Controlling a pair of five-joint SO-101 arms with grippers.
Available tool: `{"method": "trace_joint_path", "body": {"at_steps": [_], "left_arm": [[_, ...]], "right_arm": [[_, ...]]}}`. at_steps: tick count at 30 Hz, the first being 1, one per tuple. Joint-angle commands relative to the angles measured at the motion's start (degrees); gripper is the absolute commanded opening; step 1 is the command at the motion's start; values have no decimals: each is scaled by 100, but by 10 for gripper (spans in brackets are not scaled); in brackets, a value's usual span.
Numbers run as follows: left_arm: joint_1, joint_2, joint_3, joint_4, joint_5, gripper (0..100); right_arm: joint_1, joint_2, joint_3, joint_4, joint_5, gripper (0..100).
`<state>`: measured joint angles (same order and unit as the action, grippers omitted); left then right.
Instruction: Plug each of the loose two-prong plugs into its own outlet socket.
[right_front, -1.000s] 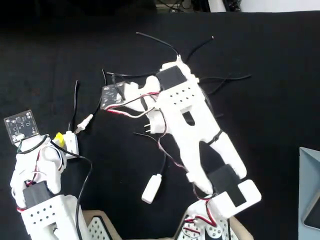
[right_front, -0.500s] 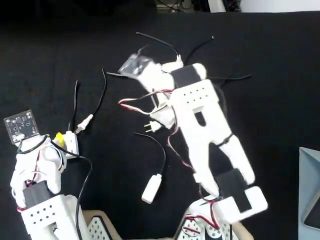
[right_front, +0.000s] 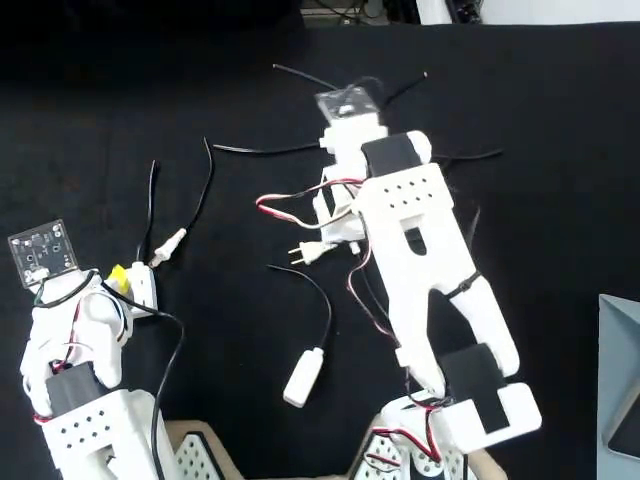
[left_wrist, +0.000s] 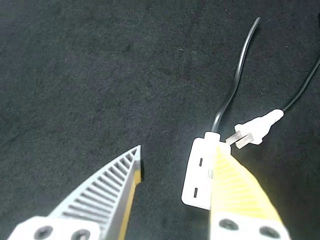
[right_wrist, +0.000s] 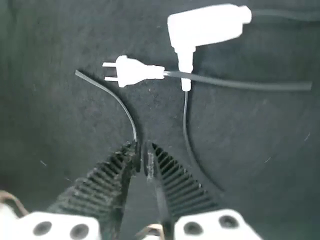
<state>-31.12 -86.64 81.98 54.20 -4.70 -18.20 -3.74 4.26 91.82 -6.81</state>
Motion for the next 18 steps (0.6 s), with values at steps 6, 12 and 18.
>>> {"method": "trace_joint_path", "body": {"at_steps": [6, 12, 18], "left_arm": [[66, -53, -66, -114, 0, 220], [66, -53, -66, -114, -9, 220], [66, -53, -66, -114, -9, 220]], "right_arm": [[62, 541, 163, -949, -2268, 12], [44, 980, 163, -1371, -2303, 107], [-237, 1138, 198, -1380, -2699, 264]]}}
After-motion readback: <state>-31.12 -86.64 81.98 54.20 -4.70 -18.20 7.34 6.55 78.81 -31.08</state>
